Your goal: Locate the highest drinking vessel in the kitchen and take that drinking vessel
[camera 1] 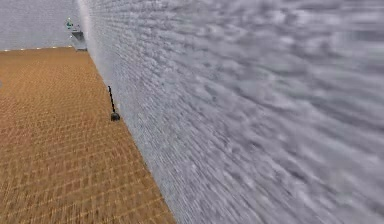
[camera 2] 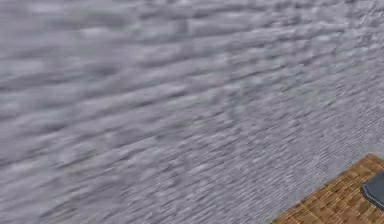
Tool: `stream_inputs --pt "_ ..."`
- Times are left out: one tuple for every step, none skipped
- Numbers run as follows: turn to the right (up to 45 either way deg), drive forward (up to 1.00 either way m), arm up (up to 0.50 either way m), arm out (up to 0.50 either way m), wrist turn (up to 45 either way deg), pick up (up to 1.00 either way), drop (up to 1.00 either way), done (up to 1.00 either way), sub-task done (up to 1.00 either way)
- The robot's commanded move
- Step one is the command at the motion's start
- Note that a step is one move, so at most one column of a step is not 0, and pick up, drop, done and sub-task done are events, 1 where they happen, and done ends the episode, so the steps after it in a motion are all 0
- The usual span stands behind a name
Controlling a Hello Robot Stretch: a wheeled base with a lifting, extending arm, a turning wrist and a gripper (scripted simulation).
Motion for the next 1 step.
stream_inputs --pt "-39.0 0.0 0.0 0.0 0.0 0.0 0.0 0.0 0.0"
